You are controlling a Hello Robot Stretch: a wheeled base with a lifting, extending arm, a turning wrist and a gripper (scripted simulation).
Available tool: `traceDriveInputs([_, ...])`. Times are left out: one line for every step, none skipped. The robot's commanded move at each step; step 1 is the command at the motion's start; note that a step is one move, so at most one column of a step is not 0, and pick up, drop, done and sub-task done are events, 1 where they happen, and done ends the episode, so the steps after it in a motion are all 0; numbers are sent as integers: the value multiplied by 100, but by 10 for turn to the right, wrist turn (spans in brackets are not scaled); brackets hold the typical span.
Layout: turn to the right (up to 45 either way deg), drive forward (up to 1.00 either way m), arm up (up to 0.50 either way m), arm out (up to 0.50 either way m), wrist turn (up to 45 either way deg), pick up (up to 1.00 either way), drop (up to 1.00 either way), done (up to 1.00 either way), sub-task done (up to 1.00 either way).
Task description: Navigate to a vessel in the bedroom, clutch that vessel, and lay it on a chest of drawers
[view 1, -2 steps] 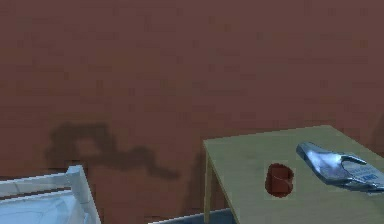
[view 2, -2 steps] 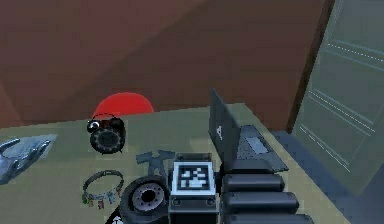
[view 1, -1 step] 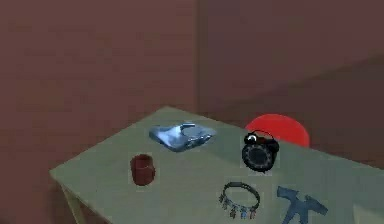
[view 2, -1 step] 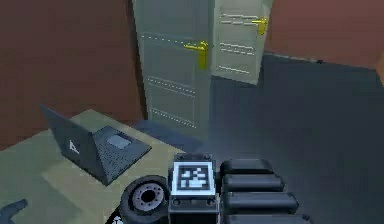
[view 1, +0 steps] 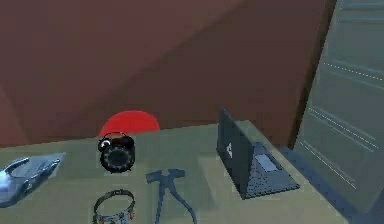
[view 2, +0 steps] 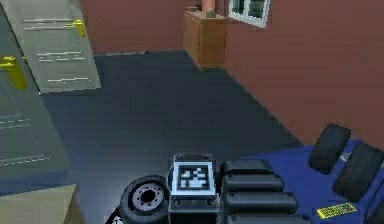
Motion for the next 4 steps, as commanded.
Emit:
traceDriveInputs([450,0,0,0,0,0,0,0,0])
traceDriveInputs([420,0,0,0,0,0,0,0,0])
traceDriveInputs([0,75,0,0,0,0,0,0,0])
traceDriveInputs([-450,0,0,0,0,0,0,0,0])
